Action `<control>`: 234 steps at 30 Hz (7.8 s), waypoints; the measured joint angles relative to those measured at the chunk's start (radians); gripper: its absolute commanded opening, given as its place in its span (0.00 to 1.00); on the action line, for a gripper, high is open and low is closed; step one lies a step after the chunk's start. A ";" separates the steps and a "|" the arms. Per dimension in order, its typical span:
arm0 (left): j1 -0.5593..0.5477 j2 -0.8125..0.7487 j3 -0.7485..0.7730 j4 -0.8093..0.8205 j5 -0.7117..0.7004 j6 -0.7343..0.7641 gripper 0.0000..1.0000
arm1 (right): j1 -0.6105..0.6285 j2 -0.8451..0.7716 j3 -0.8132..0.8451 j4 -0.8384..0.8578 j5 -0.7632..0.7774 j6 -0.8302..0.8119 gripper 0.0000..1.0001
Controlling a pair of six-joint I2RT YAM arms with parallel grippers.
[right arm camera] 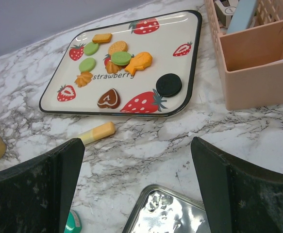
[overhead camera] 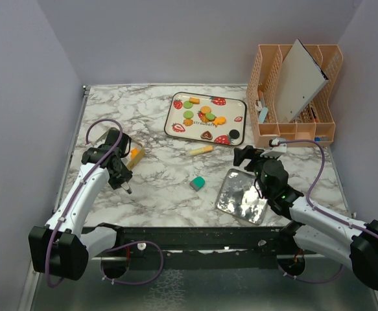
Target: Pack the cookies
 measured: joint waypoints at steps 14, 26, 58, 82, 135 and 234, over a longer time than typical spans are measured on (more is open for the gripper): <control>0.004 -0.014 0.000 0.006 0.011 0.006 0.40 | 0.000 0.000 0.000 0.002 -0.003 0.000 1.00; 0.005 -0.035 0.000 0.006 0.014 0.016 0.40 | 0.000 0.000 0.000 0.002 -0.003 0.000 1.00; 0.005 -0.031 0.009 0.055 0.059 0.087 0.40 | 0.000 0.000 0.000 0.002 -0.003 0.000 1.00; -0.085 0.126 0.250 0.203 0.331 0.408 0.42 | 0.000 0.000 0.000 0.002 -0.003 0.000 0.99; -0.259 1.146 1.101 0.283 0.153 0.576 0.48 | 0.000 0.002 0.000 0.002 -0.002 0.000 1.00; 0.255 0.041 0.002 0.240 -0.059 0.196 0.04 | 0.000 -0.031 0.000 0.002 -0.002 -0.001 1.00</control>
